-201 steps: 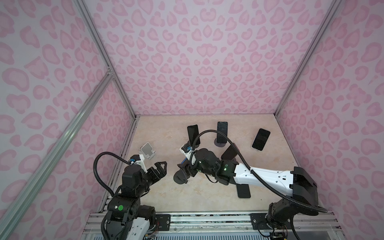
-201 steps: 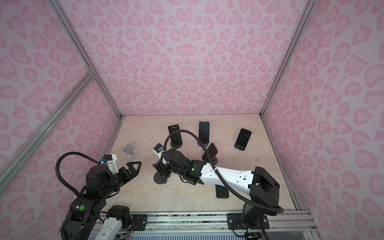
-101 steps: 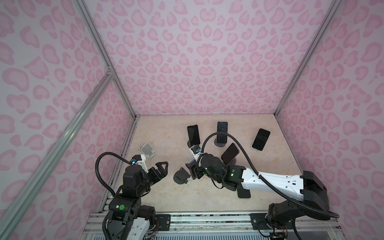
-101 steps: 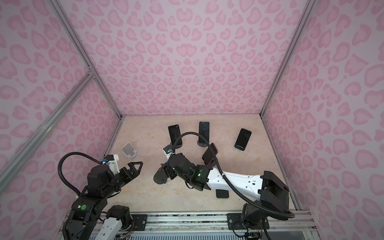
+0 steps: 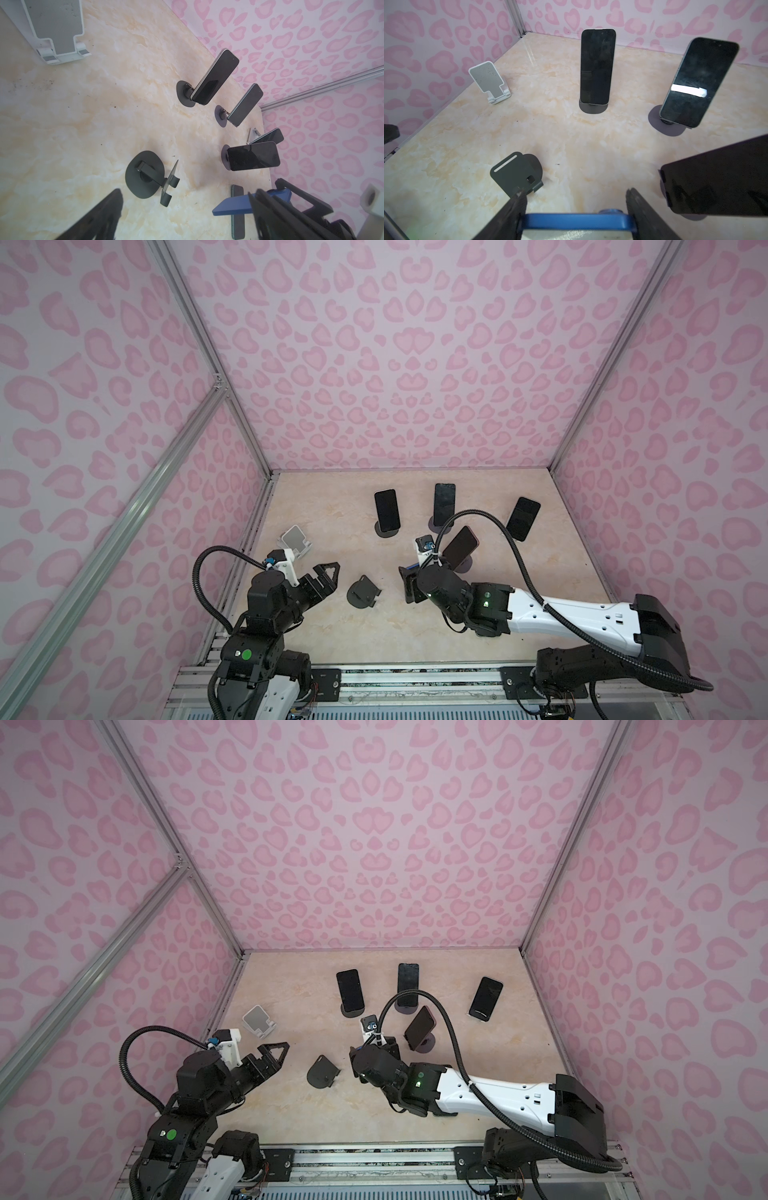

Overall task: Remove the phone from the phone stand
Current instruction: 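Carry the blue-edged phone with the right gripper back toward the robot, then lower the blue-edged phone flat onto the table beside the teal phone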

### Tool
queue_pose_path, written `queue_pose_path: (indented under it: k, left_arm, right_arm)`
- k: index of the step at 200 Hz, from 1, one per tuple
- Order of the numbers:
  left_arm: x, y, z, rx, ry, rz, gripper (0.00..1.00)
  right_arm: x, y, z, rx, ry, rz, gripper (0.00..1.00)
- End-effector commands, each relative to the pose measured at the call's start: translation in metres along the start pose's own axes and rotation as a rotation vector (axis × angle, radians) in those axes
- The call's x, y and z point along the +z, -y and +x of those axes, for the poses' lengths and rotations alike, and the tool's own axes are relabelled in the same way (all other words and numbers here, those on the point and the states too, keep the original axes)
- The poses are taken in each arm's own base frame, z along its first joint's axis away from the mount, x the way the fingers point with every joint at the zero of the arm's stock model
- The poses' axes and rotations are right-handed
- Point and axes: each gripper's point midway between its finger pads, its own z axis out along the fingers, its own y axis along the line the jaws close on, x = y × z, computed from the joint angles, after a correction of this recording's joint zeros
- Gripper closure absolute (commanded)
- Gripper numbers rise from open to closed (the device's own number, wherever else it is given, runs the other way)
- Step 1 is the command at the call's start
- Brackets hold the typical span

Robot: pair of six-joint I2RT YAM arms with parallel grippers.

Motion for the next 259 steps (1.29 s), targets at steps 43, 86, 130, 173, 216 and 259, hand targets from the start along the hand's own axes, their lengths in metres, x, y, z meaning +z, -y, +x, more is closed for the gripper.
queue_pose_path:
  k: [43,86,130,173,216,259]
  left_arm:
    - [-0.002,0.008,0.000,-0.003,0.008,0.050,0.00]
    - [-0.003,0.011,0.001,0.000,0.005,0.066,0.00]
    - [-0.001,0.009,0.007,-0.015,-0.010,0.077,0.00]
    - [0.003,0.012,0.014,-0.031,-0.041,0.119,0.00]
    - [0.010,0.011,0.023,-0.041,-0.076,0.150,0.01]
    - [0.013,0.010,0.024,-0.046,-0.080,0.150,0.01]
  right_arm:
    - [-0.015,0.039,0.015,0.088,-0.022,0.175,0.47]
    - [-0.025,0.051,0.029,0.121,-0.049,0.199,0.47]
    - [-0.038,0.058,0.041,0.141,-0.068,0.215,0.47]
    - [-0.048,0.066,0.047,0.167,-0.080,0.213,0.48]
    - [-0.054,0.073,0.052,0.175,-0.100,0.223,0.48]
    - [-0.055,0.075,0.061,0.186,-0.140,0.228,0.48]
